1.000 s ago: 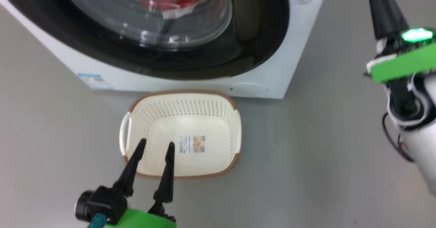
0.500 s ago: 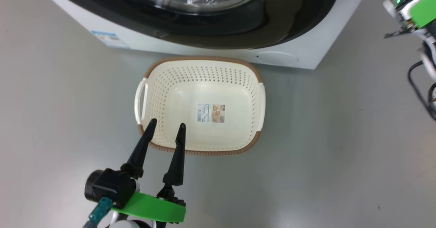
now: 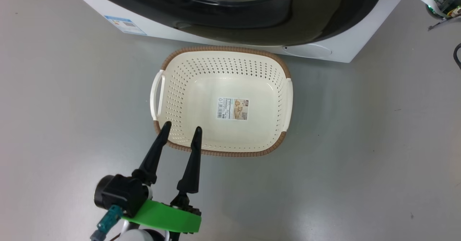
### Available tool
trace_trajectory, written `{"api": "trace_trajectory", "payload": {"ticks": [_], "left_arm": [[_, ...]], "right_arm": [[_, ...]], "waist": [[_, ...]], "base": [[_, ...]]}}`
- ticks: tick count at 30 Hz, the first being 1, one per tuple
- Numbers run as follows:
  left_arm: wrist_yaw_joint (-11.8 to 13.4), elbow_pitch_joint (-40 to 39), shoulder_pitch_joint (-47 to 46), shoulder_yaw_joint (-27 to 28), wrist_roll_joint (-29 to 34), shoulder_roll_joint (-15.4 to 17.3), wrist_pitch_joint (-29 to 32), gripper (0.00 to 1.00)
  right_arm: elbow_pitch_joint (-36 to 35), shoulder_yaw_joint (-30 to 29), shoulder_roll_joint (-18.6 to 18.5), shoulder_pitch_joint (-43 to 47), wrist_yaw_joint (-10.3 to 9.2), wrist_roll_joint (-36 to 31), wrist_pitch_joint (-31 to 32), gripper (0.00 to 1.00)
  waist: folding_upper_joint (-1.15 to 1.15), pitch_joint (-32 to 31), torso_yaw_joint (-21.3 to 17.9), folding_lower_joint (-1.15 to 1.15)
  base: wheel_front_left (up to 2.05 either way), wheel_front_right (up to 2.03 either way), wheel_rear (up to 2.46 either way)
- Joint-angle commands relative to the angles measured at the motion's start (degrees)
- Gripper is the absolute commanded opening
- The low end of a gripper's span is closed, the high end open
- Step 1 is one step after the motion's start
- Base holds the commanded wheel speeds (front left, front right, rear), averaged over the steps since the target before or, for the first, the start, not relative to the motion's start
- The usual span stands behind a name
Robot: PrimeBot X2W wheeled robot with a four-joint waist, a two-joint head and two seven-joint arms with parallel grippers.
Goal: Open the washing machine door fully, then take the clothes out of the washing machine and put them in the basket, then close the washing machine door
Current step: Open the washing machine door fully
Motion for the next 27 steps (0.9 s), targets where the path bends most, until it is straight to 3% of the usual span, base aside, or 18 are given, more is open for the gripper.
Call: {"api": "trace_trajectory", "payload": {"ticks": [1,27], "left_arm": [[0.56,-1.31,-0.68,1.39,-0.46,0.74,-0.69,1.0],[-0.32,-0.02,4.0,3.31,0.71,0.74,-0.69,1.0]], "right_arm": [[-1.11,0.31,1.52,0.35,0.44,0.22,1.47,0.0],[-6.77,-0.51,8.82,16.12,0.44,-4.55,9.02,0.0]], "waist": [[0.0,-0.12,0.06,0.0],[0.0,-10.62,-2.17,0.0]], "base": [[0.0,0.0,0.0],[0.0,0.0,0.0]]}}
